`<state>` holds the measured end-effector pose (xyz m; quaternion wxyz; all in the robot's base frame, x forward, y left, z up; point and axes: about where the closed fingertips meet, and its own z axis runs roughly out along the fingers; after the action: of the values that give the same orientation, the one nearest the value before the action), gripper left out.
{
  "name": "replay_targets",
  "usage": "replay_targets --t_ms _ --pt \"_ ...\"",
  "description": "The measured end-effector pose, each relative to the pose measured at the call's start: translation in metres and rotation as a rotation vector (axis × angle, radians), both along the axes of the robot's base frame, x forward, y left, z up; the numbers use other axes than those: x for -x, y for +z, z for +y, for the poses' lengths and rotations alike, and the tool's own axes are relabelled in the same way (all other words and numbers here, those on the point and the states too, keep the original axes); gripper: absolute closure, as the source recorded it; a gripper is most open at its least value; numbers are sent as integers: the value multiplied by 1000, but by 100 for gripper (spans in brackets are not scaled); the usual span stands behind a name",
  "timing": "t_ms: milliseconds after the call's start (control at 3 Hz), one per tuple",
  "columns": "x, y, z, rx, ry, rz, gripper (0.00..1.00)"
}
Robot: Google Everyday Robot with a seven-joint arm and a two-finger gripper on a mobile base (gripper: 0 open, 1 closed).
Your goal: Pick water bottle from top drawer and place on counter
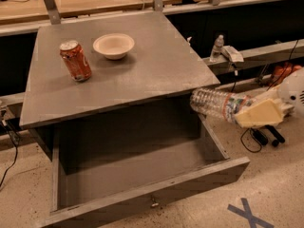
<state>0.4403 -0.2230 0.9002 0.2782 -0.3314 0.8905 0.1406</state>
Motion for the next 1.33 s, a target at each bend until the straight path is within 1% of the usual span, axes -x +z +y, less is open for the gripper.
replay_targets --t_ms 333,667,1000,1333 --pt "-41 6 7 40 78 -84 100" --pt "-129 -16 47 43 136 -188 100" --pt "-180 -33 78 18 155 -237 100" --pt "-213 -47 107 -40 176 -248 82"
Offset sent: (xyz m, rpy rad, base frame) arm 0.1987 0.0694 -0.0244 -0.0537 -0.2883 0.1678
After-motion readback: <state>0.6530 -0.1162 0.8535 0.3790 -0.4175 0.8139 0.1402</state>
